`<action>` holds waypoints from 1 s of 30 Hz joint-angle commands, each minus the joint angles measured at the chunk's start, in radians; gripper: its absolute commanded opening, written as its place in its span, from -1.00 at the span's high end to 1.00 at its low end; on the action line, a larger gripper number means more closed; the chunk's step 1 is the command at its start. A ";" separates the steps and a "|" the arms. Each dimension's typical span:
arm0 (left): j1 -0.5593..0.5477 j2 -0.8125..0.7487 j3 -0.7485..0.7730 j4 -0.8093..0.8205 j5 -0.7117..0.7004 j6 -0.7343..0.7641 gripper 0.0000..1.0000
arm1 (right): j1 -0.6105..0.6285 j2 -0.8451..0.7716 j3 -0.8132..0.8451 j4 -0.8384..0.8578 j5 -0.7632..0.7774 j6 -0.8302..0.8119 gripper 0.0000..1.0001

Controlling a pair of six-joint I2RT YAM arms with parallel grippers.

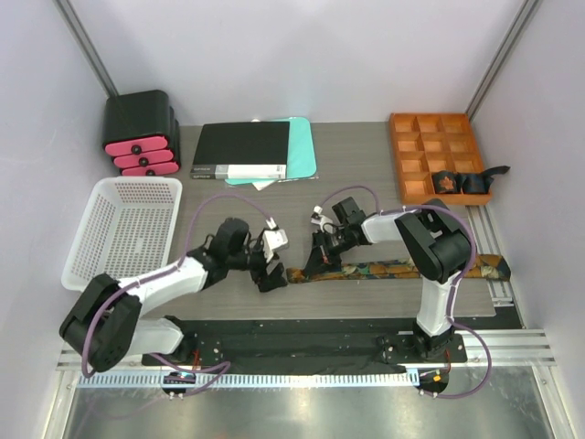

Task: Roll the ties
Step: Roll the tie at the center of the board.

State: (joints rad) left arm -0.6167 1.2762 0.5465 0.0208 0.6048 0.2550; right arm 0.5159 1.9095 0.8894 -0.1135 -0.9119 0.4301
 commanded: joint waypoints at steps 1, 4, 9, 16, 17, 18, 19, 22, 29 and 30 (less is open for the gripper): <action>-0.075 0.014 -0.117 0.381 -0.032 -0.126 -0.66 | -0.011 0.003 -0.035 0.003 0.070 -0.054 0.97; -0.109 0.060 -0.166 0.494 -0.080 -0.105 -0.65 | -0.016 -0.018 -0.072 0.049 0.062 -0.042 0.98; -0.126 0.124 -0.191 0.542 -0.073 -0.037 -0.58 | -0.024 -0.012 -0.096 0.090 0.047 -0.019 0.97; -0.132 0.204 -0.175 0.617 -0.100 -0.025 -0.48 | -0.025 0.006 -0.095 0.103 0.039 -0.019 0.97; -0.136 0.212 -0.174 0.622 -0.093 -0.019 -0.44 | -0.027 0.010 -0.095 0.104 0.038 -0.021 0.98; -0.143 0.227 -0.172 0.627 -0.086 -0.013 -0.42 | -0.025 0.016 -0.095 0.106 0.038 -0.018 0.97; -0.147 0.235 -0.168 0.630 -0.082 -0.008 -0.39 | -0.025 0.019 -0.096 0.107 0.038 -0.013 0.97; -0.158 0.258 -0.158 0.639 -0.076 0.004 -0.29 | -0.027 0.022 -0.101 0.138 0.036 -0.002 0.97; -0.179 0.278 -0.108 0.564 -0.069 0.049 0.24 | -0.028 0.034 -0.102 0.158 0.038 0.010 0.97; -0.181 0.270 -0.096 0.512 -0.076 0.055 0.27 | -0.030 0.033 -0.099 0.164 0.044 0.015 0.97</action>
State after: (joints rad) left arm -0.7792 1.5532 0.3969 0.5949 0.5220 0.2626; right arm 0.4885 1.9079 0.8051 0.0196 -0.9848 0.4583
